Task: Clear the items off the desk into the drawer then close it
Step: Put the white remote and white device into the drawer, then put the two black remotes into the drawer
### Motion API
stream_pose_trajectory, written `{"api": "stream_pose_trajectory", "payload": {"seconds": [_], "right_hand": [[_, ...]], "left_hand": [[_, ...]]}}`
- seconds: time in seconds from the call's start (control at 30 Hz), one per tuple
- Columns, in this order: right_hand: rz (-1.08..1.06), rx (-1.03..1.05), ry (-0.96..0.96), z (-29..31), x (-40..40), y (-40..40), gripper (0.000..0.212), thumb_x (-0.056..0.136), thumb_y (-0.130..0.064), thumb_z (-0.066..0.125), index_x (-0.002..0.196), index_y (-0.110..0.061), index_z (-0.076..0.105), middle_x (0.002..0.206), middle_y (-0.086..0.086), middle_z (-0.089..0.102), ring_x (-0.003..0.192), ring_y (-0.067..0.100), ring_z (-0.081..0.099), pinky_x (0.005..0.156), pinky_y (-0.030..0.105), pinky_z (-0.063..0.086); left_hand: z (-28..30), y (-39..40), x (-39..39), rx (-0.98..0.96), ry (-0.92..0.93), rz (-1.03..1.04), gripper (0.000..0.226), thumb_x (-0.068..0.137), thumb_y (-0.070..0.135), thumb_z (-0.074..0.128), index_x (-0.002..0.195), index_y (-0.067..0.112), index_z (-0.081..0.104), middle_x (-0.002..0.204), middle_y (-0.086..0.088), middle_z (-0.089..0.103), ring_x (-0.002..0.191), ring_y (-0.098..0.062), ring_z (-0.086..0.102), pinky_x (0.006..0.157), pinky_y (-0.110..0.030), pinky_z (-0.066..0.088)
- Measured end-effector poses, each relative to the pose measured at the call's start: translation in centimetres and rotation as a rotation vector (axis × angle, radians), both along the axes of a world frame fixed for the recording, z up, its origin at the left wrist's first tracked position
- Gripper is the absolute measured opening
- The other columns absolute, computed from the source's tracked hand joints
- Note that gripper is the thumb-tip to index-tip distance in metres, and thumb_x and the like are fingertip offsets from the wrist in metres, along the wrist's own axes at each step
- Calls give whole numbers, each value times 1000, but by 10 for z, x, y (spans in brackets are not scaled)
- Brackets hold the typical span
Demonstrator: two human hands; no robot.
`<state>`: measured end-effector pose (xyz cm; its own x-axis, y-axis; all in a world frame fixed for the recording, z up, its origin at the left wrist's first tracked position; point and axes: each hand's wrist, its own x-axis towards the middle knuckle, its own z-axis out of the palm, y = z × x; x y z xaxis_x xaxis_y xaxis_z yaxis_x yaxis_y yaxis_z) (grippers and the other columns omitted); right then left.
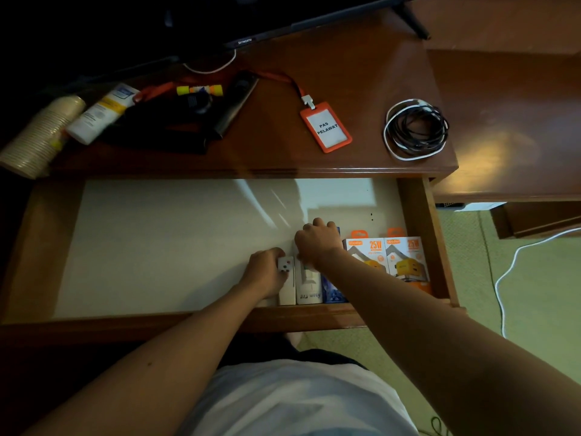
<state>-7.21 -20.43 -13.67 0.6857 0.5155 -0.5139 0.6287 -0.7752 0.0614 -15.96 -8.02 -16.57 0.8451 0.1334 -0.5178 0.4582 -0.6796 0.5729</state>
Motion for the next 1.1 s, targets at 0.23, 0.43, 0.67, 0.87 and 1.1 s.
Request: {"api": "stream_pose_trajectory", "payload": {"seconds": [0.23, 0.43, 0.67, 0.87, 1.1], "right_hand": [[7, -24, -1, -1, -5, -3, 32, 94, -28, 64, 122, -12, 62, 129, 13, 59, 126, 34, 47, 104, 52, 37], [-54, 62, -5, 12, -2, 5, 30, 93, -27, 61, 120, -12, 61, 126, 12, 58, 123, 34, 47, 100, 50, 39], [-296, 533, -22, 48, 24, 57, 26, 92, -22, 53, 111, -10, 65, 109, 11, 66, 100, 33, 62, 83, 40, 52], [-431, 824, 10, 84, 55, 119, 15, 91, -27, 54, 94, -14, 60, 97, 7, 65, 81, 29, 62, 69, 43, 56], [-573, 871, 30, 104, 107, 179, 36, 97, -34, 48, 126, -13, 51, 122, 15, 55, 103, 38, 60, 88, 52, 53]], "left_hand": [[2, 0, 3, 10, 30, -9, 38, 86, 17, 71, 123, 15, 64, 117, -9, 70, 103, -25, 66, 87, -31, 53], [14, 11, 8, -2, 96, -10, 58, 89, 21, 70, 143, 15, 50, 133, -11, 61, 116, -26, 61, 97, -32, 50], [53, 53, 39, 83, -83, 171, 46, 92, 20, 65, 136, 14, 56, 114, -8, 67, 97, -21, 61, 80, -23, 42], [93, 119, 79, 183, -318, 276, 29, 87, 13, 66, 117, 12, 66, 104, -5, 65, 95, -22, 61, 79, -25, 44], [124, 204, 111, 460, -451, 58, 43, 86, 16, 65, 129, 18, 61, 125, -6, 56, 113, -32, 53, 89, -43, 51]]}}
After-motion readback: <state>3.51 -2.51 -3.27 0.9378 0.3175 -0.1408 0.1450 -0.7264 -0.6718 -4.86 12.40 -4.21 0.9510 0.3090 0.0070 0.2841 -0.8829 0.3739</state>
